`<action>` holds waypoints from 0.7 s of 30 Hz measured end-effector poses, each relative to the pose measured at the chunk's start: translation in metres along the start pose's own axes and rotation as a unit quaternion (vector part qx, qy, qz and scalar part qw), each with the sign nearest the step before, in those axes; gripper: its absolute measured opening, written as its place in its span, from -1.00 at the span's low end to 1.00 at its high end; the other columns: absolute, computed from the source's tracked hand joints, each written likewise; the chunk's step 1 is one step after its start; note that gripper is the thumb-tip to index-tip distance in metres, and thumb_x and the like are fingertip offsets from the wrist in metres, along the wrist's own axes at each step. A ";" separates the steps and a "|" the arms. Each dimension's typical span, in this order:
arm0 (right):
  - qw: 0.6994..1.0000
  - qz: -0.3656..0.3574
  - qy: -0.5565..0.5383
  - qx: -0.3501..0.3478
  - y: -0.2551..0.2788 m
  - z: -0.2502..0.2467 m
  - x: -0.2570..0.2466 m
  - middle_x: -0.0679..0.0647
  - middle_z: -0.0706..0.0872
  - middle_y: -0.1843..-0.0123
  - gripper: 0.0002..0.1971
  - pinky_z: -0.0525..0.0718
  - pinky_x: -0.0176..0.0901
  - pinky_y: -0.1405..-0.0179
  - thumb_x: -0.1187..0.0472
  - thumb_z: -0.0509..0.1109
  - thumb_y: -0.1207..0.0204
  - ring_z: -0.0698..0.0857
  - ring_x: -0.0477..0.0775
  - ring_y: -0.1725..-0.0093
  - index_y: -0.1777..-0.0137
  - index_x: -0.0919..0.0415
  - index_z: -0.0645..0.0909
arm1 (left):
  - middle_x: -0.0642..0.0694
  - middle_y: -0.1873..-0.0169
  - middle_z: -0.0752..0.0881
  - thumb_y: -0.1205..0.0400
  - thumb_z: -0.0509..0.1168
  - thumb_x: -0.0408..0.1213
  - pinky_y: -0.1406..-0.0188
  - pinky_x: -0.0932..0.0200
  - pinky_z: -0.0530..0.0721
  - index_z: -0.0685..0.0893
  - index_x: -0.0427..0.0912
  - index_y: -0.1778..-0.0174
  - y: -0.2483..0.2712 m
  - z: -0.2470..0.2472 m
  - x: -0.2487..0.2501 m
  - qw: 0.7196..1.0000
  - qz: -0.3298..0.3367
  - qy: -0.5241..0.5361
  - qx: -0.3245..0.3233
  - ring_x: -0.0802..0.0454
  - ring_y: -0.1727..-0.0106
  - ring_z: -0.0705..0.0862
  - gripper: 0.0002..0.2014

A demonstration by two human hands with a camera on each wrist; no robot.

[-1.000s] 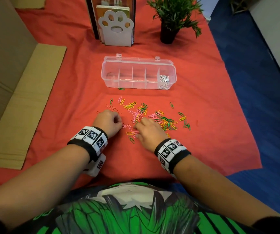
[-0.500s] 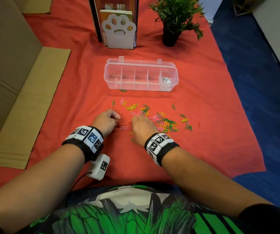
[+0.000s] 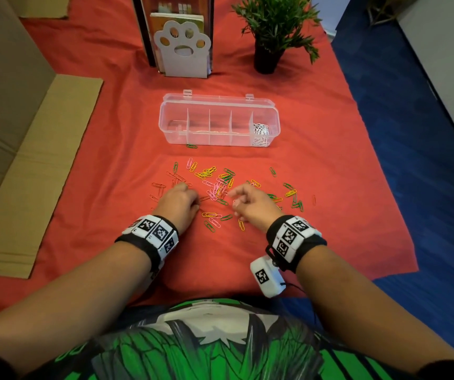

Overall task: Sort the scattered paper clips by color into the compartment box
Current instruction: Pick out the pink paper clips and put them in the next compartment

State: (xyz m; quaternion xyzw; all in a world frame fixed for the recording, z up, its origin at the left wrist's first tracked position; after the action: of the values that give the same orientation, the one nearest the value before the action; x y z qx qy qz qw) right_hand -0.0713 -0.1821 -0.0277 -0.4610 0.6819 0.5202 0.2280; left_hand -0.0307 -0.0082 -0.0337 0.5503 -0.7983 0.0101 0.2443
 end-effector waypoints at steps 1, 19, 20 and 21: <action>0.998 0.028 -0.060 -0.016 0.002 0.003 0.001 0.01 0.55 0.39 -0.69 0.56 -0.30 0.44 0.43 0.17 -0.55 0.61 -0.11 0.43 0.22 -0.02 0.52 | -0.23 0.10 0.63 -0.52 0.32 -0.30 -0.08 0.03 0.57 0.71 -0.22 0.11 -0.001 -0.001 0.000 1.000 -0.002 0.014 0.002 -0.23 -0.04 0.62 -0.89; 0.895 -0.171 0.411 0.011 0.005 0.042 -0.007 0.23 0.51 -0.13 -0.77 0.55 0.07 -0.15 0.36 0.29 -0.44 0.54 0.28 -0.16 -0.10 0.30 0.53 | 0.00 0.53 0.58 -0.59 0.02 -0.28 0.54 0.32 0.55 0.50 -0.12 0.37 -0.001 -0.017 -0.005 0.679 -0.319 0.658 -0.068 0.12 0.52 0.50 -0.75; 0.908 -0.162 0.385 0.004 0.003 0.039 -0.006 0.23 0.52 -0.12 -0.80 0.55 0.04 -0.16 0.36 0.29 -0.45 0.55 0.28 -0.16 -0.07 0.31 0.54 | 0.00 0.56 0.59 -0.59 0.02 -0.27 0.53 0.31 0.57 0.49 -0.12 0.39 -0.001 -0.017 -0.003 0.680 -0.321 0.656 -0.069 0.12 0.53 0.51 -0.75; 0.923 -0.150 0.355 -0.009 0.001 0.036 -0.006 0.24 0.54 -0.11 -0.84 0.54 -0.01 -0.16 0.35 0.29 -0.46 0.56 0.26 -0.15 -0.04 0.31 0.55 | 0.00 0.54 0.57 -0.60 0.03 -0.27 0.54 0.32 0.58 0.49 -0.12 0.39 -0.002 -0.016 -0.001 0.688 -0.320 0.648 -0.066 0.13 0.55 0.50 -0.74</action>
State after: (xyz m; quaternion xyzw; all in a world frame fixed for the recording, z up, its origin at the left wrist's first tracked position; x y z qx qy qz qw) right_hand -0.0751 -0.1469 -0.0350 -0.7145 0.6364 0.2876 0.0420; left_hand -0.0224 -0.0037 -0.0207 0.6112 -0.2156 0.2331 0.7250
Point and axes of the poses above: each hand's wrist, its own y-axis away from the middle knuckle, its own z-axis out of the palm, x = y × z, the point moved 4 cm from there along -y, towards the middle knuckle
